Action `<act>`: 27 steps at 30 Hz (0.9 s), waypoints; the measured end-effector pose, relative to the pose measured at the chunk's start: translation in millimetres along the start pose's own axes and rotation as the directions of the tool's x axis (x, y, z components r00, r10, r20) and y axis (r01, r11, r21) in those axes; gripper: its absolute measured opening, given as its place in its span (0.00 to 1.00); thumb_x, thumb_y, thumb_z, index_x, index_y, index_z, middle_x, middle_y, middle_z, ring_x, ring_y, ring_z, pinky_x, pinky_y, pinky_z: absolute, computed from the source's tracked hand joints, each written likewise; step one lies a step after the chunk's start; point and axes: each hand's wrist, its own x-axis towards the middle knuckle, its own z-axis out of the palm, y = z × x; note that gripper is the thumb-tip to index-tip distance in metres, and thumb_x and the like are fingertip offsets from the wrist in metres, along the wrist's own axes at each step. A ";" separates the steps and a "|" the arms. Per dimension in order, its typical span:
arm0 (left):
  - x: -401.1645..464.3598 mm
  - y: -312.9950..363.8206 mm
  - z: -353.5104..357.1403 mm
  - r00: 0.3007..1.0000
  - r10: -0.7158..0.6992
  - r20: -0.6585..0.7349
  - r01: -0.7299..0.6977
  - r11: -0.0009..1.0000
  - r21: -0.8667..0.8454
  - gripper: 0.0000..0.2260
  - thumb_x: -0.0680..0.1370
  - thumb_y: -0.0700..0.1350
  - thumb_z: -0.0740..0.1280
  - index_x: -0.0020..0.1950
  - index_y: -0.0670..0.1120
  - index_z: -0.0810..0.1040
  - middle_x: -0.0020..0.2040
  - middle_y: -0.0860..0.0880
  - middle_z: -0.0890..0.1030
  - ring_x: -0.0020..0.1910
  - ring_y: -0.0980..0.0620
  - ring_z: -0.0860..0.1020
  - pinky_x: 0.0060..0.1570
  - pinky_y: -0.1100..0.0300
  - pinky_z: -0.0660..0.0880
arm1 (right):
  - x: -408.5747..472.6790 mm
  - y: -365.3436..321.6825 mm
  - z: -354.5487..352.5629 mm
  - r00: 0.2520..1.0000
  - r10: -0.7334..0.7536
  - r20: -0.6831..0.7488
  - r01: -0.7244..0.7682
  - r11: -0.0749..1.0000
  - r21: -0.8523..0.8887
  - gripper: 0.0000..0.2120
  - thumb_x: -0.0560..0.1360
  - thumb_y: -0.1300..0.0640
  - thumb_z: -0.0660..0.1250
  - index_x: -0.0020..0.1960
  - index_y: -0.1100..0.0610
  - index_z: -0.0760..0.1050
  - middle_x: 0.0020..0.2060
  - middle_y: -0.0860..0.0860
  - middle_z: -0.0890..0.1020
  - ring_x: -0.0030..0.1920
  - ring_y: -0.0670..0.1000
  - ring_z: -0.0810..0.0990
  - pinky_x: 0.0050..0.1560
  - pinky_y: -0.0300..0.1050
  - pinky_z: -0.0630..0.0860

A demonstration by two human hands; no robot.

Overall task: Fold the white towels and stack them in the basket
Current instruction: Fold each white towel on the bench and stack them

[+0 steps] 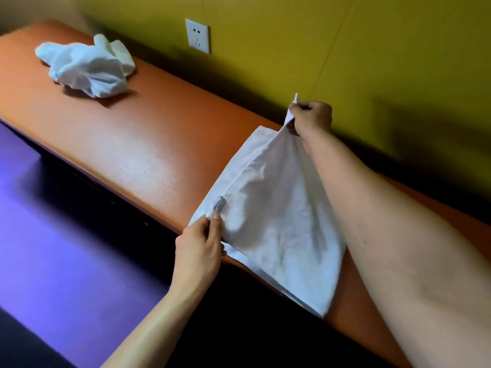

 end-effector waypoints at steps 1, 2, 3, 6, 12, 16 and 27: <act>5.2 -7.8 -3.7 1.000 0.000 -0.023 0.001 0.999 0.044 0.23 0.83 0.56 0.59 0.35 0.44 0.75 0.29 0.46 0.81 0.31 0.50 0.81 0.38 0.54 0.76 | -3.6 0.3 9.6 0.999 -0.008 0.039 0.007 1.000 0.021 0.06 0.73 0.55 0.74 0.48 0.57 0.84 0.42 0.57 0.86 0.40 0.57 0.87 0.42 0.56 0.85; 10.6 -17.1 -6.8 0.999 -0.005 -0.044 0.009 0.996 0.089 0.22 0.83 0.56 0.59 0.34 0.44 0.75 0.29 0.47 0.80 0.33 0.47 0.81 0.37 0.52 0.75 | -12.0 -0.6 15.7 0.995 -0.009 0.101 0.003 0.999 0.053 0.05 0.75 0.56 0.73 0.50 0.57 0.83 0.42 0.56 0.86 0.39 0.56 0.86 0.40 0.52 0.85; 15.7 -26.5 -9.0 0.998 -0.015 -0.060 0.024 0.990 0.141 0.21 0.82 0.56 0.60 0.35 0.45 0.75 0.29 0.48 0.80 0.34 0.46 0.80 0.37 0.52 0.74 | -20.9 0.7 19.5 0.985 -0.017 0.171 0.004 0.997 0.079 0.05 0.77 0.57 0.72 0.52 0.56 0.81 0.42 0.55 0.85 0.39 0.54 0.86 0.37 0.48 0.84; 26.3 -50.5 -10.2 0.995 -0.043 -0.093 0.067 0.959 0.276 0.15 0.80 0.54 0.62 0.37 0.48 0.75 0.32 0.51 0.79 0.35 0.48 0.77 0.36 0.53 0.69 | -52.7 24.4 6.4 0.965 -0.067 0.252 0.056 0.997 0.051 0.05 0.78 0.53 0.70 0.52 0.52 0.78 0.43 0.49 0.82 0.42 0.50 0.83 0.39 0.46 0.81; 33.3 -63.3 -4.2 0.991 0.033 -0.130 0.017 0.930 0.366 0.08 0.77 0.51 0.66 0.45 0.46 0.73 0.44 0.48 0.76 0.44 0.44 0.75 0.42 0.52 0.69 | -158.9 131.8 -93.4 0.990 -0.122 0.074 0.140 0.923 -0.358 0.02 0.76 0.55 0.69 0.48 0.50 0.78 0.39 0.45 0.80 0.42 0.51 0.81 0.44 0.46 0.77; 38.7 -53.6 -3.1 0.988 0.138 -0.071 -0.094 0.898 0.430 0.20 0.75 0.54 0.71 0.62 0.45 0.72 0.57 0.41 0.73 0.56 0.37 0.72 0.52 0.45 0.71 | -231.3 183.3 -145.5 0.988 -0.098 -0.119 0.023 0.856 -0.517 0.08 0.75 0.51 0.71 0.43 0.51 0.73 0.36 0.49 0.79 0.40 0.58 0.79 0.41 0.52 0.76; 44.7 -28.6 -4.7 0.994 -0.043 0.101 0.003 0.931 0.364 0.11 0.78 0.48 0.67 0.49 0.40 0.75 0.44 0.40 0.79 0.48 0.37 0.78 0.44 0.52 0.70 | -293.5 176.8 -157.8 0.947 0.307 -0.095 -0.318 0.857 -0.405 0.08 0.79 0.52 0.66 0.50 0.55 0.71 0.49 0.53 0.76 0.51 0.59 0.76 0.49 0.48 0.69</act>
